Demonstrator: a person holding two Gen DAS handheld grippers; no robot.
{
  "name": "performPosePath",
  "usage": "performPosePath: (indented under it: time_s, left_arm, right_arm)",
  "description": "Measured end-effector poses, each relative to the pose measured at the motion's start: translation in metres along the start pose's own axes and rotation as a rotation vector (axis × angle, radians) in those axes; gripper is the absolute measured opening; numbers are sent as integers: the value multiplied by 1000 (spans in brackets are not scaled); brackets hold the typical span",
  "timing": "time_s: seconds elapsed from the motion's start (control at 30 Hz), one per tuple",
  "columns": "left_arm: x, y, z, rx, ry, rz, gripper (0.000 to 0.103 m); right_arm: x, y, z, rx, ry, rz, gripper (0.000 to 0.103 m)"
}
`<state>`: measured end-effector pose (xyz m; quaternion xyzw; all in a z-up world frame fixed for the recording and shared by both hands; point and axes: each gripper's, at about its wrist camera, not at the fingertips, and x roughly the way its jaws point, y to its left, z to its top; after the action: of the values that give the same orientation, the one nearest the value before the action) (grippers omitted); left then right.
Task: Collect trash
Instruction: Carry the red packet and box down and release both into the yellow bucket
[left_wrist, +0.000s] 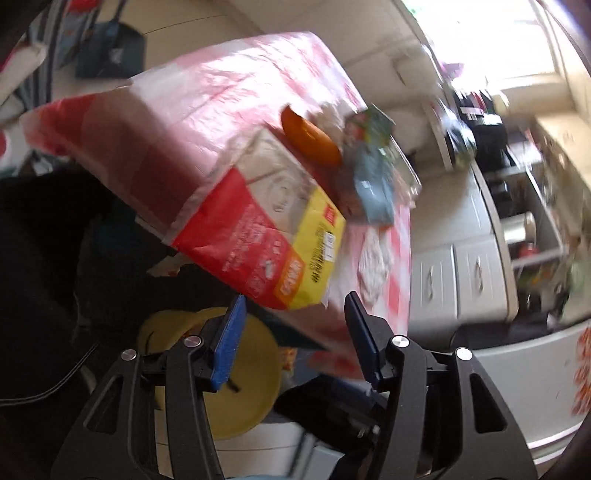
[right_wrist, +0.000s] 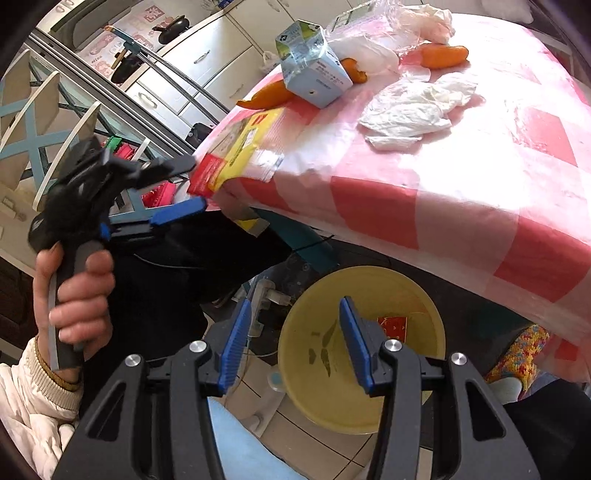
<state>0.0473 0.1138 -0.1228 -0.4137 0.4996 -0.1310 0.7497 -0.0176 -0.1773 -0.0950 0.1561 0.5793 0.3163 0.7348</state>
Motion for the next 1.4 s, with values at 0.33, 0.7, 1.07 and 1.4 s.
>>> performPosePath:
  time_s: [0.33, 0.7, 1.07, 1.4]
  left_arm:
    - [14, 22, 6, -125, -34, -13, 2]
    - [-34, -47, -25, 284, -51, 66, 2]
    - [6, -70, -114, 601, 246, 205, 2]
    - [67, -51, -145, 692, 378, 370, 2]
  right_arm:
    - [1, 2, 0, -18, -3, 12, 49]
    - [-37, 2, 7, -35, -157, 2, 49]
    - [-88, 0, 10, -33, -402, 3, 50]
    - [-93, -3, 11, -18, -433, -6, 50]
